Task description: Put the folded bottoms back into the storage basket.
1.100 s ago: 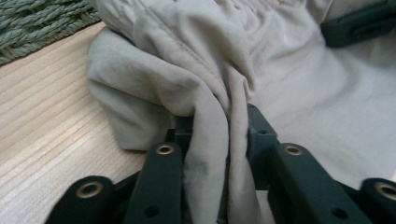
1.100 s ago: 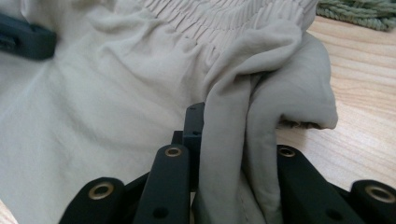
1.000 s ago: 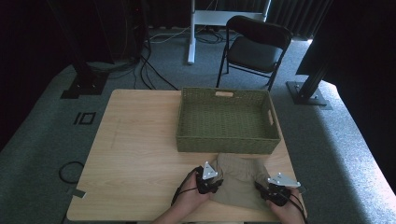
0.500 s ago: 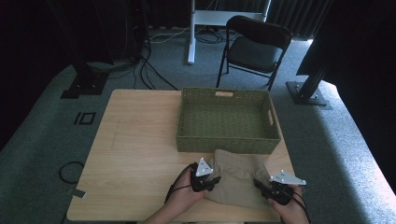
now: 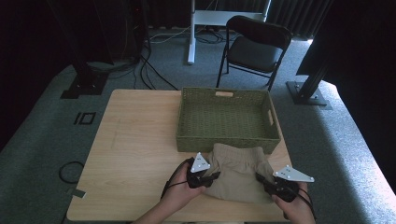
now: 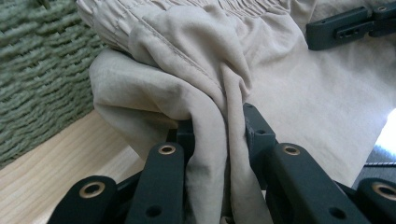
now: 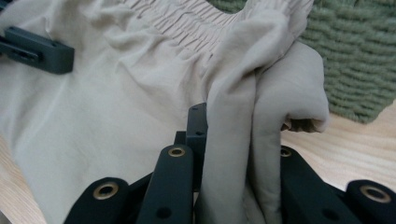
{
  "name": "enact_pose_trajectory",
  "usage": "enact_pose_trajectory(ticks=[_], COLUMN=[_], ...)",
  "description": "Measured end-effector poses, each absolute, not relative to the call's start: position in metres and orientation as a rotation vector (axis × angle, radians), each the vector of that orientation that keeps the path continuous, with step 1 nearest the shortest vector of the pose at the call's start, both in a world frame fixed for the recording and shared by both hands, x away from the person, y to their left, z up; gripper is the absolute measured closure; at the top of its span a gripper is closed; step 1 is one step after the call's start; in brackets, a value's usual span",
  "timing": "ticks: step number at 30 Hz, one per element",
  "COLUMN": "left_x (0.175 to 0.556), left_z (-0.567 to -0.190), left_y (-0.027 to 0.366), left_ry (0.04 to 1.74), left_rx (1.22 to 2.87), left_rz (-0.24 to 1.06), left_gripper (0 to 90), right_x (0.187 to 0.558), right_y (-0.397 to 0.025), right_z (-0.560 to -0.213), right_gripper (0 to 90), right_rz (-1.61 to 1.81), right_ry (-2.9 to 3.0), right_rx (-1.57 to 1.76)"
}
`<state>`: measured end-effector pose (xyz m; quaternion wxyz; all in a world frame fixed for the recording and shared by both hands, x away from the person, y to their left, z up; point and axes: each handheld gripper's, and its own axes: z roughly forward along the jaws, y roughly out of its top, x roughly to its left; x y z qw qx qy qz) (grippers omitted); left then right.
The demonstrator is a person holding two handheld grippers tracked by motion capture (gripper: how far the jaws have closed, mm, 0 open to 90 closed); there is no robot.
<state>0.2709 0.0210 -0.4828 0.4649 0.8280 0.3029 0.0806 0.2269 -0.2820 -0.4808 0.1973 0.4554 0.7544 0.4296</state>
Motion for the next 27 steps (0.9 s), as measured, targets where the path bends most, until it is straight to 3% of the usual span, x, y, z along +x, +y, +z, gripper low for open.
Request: enact_pose_trajectory(ticks=[27], left_x=[0.296], left_z=[-0.404], left_y=[0.034], left_ry=[0.661], left_rx=[1.989], left_rz=[0.300], left_gripper=[75.3], right_x=[0.254], right_y=[-0.275], right_z=[-0.410], right_gripper=[79.2], right_rz=[1.267], right_ry=[2.054], right_rx=[1.124])
